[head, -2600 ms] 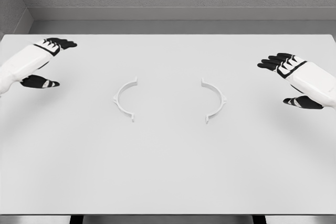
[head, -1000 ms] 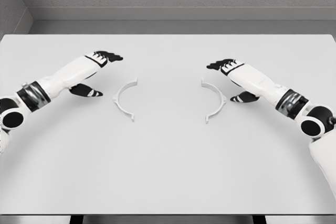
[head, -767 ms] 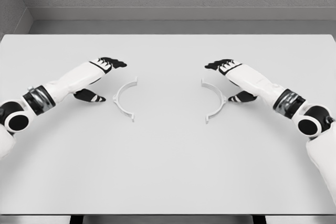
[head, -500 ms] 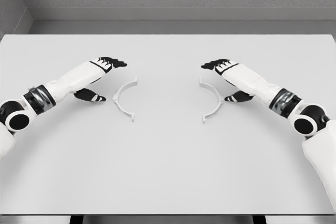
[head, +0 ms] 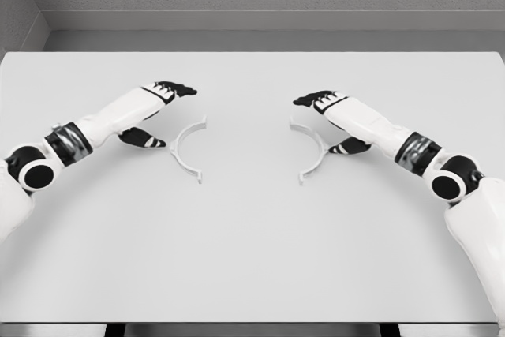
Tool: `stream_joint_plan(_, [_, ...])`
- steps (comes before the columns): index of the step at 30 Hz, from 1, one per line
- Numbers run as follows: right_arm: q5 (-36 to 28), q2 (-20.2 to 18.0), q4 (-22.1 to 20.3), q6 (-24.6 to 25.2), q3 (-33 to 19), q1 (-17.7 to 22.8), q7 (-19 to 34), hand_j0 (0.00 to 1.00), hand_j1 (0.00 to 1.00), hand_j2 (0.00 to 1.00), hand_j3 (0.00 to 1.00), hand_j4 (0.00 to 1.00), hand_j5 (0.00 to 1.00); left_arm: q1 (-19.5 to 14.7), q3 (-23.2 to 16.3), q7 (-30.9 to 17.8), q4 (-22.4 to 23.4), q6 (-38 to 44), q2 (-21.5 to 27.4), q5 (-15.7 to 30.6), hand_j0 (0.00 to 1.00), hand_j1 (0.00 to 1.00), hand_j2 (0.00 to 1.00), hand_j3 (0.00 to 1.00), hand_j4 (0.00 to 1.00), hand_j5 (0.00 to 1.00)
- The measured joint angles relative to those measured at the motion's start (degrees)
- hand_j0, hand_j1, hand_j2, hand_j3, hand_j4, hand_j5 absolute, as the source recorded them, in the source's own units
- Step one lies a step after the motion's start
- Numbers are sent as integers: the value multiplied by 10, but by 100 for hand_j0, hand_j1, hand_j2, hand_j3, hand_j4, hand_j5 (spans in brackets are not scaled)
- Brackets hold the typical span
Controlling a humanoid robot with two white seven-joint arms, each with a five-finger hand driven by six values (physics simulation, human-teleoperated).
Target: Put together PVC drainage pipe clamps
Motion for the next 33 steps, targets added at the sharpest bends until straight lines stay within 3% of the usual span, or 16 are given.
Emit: stream_joint_plan(33, [0, 22, 1, 16, 22, -18, 1, 100, 100, 100, 100, 100, 100, 4, -11, 1, 3, 0, -57, -18, 100, 100, 100, 100, 100, 100])
